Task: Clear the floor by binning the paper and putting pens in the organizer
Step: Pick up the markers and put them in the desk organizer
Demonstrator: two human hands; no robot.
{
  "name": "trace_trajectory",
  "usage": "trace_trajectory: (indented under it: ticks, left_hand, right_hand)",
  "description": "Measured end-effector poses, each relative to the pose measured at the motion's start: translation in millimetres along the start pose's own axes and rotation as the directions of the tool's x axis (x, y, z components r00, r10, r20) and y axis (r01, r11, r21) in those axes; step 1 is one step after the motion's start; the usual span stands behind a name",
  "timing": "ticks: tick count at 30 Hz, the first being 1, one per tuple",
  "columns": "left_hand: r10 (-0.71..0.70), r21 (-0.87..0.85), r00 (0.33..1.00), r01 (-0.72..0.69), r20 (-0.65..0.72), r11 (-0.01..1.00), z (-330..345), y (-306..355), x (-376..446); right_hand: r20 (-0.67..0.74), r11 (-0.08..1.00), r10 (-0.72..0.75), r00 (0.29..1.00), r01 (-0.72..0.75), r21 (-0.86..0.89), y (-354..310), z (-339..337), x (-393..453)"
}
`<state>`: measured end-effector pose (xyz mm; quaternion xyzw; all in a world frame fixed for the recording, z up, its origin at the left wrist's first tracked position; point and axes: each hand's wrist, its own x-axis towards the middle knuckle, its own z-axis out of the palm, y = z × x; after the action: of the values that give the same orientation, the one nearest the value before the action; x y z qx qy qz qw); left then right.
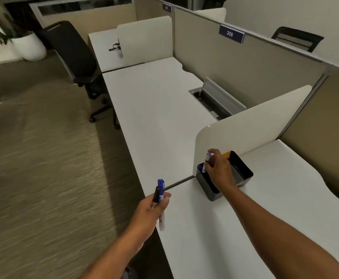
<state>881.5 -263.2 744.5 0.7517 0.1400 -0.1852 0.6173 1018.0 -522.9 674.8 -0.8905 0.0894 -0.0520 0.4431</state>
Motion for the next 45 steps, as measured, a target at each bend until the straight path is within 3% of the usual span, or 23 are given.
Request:
trace_trajectory:
  ticks: [8, 12, 14, 17, 20, 26, 33, 35, 38, 42, 45]
  left_hand:
    - [-0.004, -0.042, 1.0, 0.005, 0.018, 0.999, 12.3, -1.2, 3.7]
    - [-0.025, -0.053, 0.999, 0.027, 0.043, 0.998, 21.0, 1.9, 6.4]
    - [-0.029, -0.047, 0.998, 0.032, 0.054, 0.998, 25.4, 4.1, 8.3]
    - [-0.013, -0.032, 0.997, 0.016, 0.07, 0.999, 31.3, 7.3, 10.6]
    - [-0.002, -0.005, 0.997, 0.002, 0.083, 1.0, 36.1, 9.2, 12.9]
    - [0.037, 0.148, 0.983, -0.065, 0.182, 0.987, 52.9, 12.8, 14.2]
    - [0.066, 0.205, 0.985, -0.099, 0.162, 0.974, 62.6, 21.2, 19.9]
    - [0.07, 0.19, 0.992, -0.089, 0.105, 0.978, 61.4, 22.5, 22.6]
    - [0.058, 0.148, 0.998, -0.057, 0.003, 0.987, 54.3, 19.6, 25.5]
    - [-0.038, 0.034, 0.999, 0.039, -0.034, 0.999, 45.8, 9.9, 23.9]
    - [-0.029, -0.014, 0.999, 0.029, -0.026, 0.999, 43.2, 1.9, 18.4]
  right_hand:
    - [0.147, 0.995, -0.024, 0.989, 0.037, -0.088, 13.2, 11.8, -7.7]
    - [0.206, 1.0, 0.011, 0.979, -0.009, -0.012, 8.8, 9.9, -6.4]
    - [0.16, 0.997, 0.047, 0.986, -0.056, 0.047, 7.1, 7.8, -10.7]
    - [-0.032, 0.982, 0.124, 0.992, -0.118, 0.149, 2.7, 2.0, -30.9]
    - [-0.11, 0.972, 0.111, 0.988, -0.084, 0.22, -4.1, 1.1, -70.7]
    - [0.272, 0.872, 0.004, 0.962, -0.137, 0.471, -31.0, 9.0, -133.6]
    - [0.307, 0.862, -0.044, 0.951, -0.119, 0.492, -37.1, -15.4, -105.8]
    - [0.278, 0.849, -0.076, 0.958, -0.084, 0.522, -37.8, -25.1, -91.3]
    - [0.108, 0.843, -0.033, 0.994, -0.031, 0.538, -36.0, -39.1, -59.7]
    - [-0.142, 0.971, -0.045, 0.989, 0.076, 0.228, -18.6, -45.7, -14.2]
    - [-0.113, 0.988, -0.101, 0.988, 0.113, 0.108, -2.8, -36.8, 6.3]
